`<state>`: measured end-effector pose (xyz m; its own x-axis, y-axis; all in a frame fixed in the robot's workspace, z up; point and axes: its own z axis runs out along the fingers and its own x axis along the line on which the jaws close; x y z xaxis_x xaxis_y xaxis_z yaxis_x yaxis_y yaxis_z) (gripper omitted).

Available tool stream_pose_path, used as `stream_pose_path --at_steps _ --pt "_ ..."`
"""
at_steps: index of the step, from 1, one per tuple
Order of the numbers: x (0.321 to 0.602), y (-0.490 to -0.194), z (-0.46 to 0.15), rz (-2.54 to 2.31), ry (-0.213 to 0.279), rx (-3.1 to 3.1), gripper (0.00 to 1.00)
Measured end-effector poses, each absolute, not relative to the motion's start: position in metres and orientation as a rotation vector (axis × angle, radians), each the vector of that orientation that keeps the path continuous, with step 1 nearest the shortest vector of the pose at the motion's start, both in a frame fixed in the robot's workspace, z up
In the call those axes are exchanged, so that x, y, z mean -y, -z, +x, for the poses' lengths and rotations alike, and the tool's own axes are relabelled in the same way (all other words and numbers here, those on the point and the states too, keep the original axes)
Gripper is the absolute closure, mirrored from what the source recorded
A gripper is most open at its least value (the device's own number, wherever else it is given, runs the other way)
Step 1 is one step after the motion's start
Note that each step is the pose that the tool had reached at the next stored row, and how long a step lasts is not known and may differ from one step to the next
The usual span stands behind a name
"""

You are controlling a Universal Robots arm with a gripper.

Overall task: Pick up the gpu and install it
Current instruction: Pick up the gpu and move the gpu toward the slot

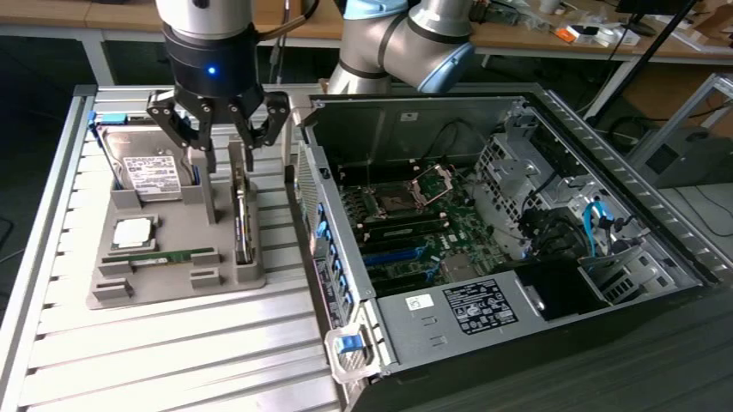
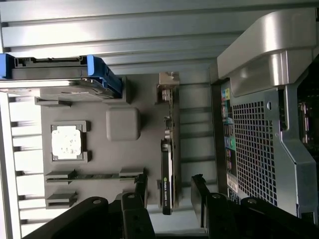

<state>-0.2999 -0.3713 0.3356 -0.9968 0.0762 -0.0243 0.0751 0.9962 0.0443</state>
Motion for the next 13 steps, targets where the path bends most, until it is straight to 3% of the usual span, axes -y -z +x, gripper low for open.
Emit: stream_pose_path --at_steps 13 --pt "0.3690 -0.3250 -0.2974 0.118 -0.068 -3.113 0.52"
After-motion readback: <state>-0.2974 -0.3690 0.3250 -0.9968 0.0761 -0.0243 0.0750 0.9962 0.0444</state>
